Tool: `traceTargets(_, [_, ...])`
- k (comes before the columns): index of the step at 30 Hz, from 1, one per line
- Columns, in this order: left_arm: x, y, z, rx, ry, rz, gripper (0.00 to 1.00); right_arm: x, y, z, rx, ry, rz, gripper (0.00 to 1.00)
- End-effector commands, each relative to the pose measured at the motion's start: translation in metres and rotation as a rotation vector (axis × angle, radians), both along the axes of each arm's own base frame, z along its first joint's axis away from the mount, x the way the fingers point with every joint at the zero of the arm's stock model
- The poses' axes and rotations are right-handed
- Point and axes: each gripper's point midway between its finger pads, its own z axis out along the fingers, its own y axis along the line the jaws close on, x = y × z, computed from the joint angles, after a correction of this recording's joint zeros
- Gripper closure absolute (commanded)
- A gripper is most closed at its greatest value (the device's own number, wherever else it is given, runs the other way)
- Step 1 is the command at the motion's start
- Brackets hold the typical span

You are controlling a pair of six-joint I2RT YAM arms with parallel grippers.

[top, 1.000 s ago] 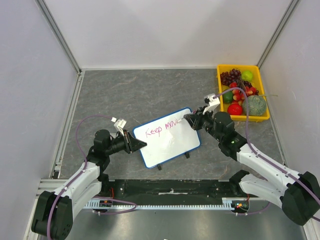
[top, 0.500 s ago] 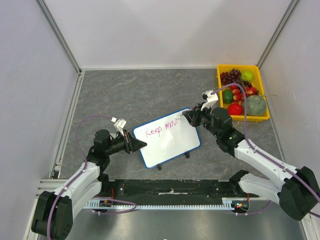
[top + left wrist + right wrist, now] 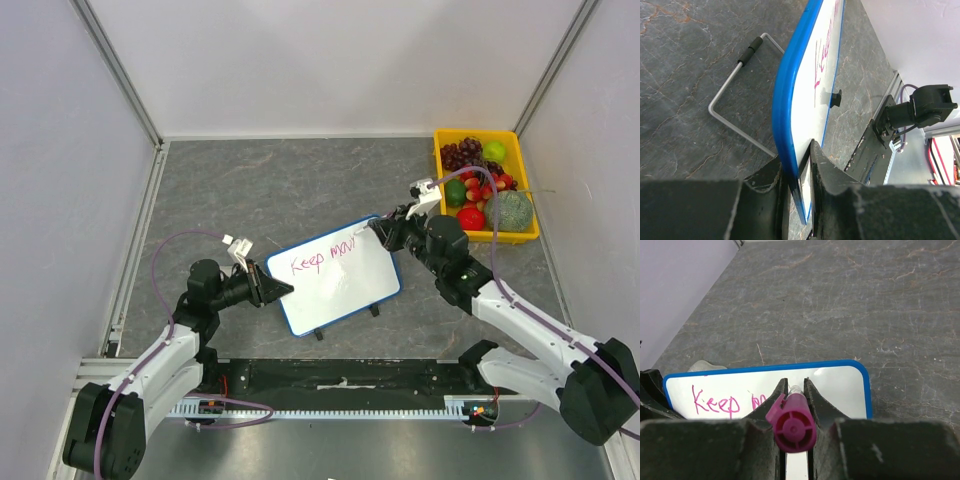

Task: Write a sentence on the whiteboard

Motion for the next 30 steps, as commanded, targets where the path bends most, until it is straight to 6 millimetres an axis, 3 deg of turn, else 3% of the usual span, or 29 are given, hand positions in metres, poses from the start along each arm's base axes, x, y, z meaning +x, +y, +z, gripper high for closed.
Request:
traceTargets(1, [0.012, 0.007, -0.002, 0.051, -0.084, 0.041, 0.98, 0.003, -0.007, 0.029, 0.039, -0.074, -0.031, 1.00])
traceTargets(15, [0.011, 0.007, -0.002, 0.050, -0.087, 0.039, 0.98, 0.013, 0.002, 0.016, 0.049, -0.046, -0.020, 1.00])
traceTargets(25, [0.011, 0.007, -0.002, 0.050, -0.085, 0.038, 0.98, 0.004, -0.006, 0.022, 0.041, -0.057, -0.022, 1.00])
traceTargets(30, [0.012, 0.007, -0.002, 0.051, -0.086, 0.040, 0.98, 0.000, -0.009, 0.011, 0.022, -0.038, -0.021, 1.00])
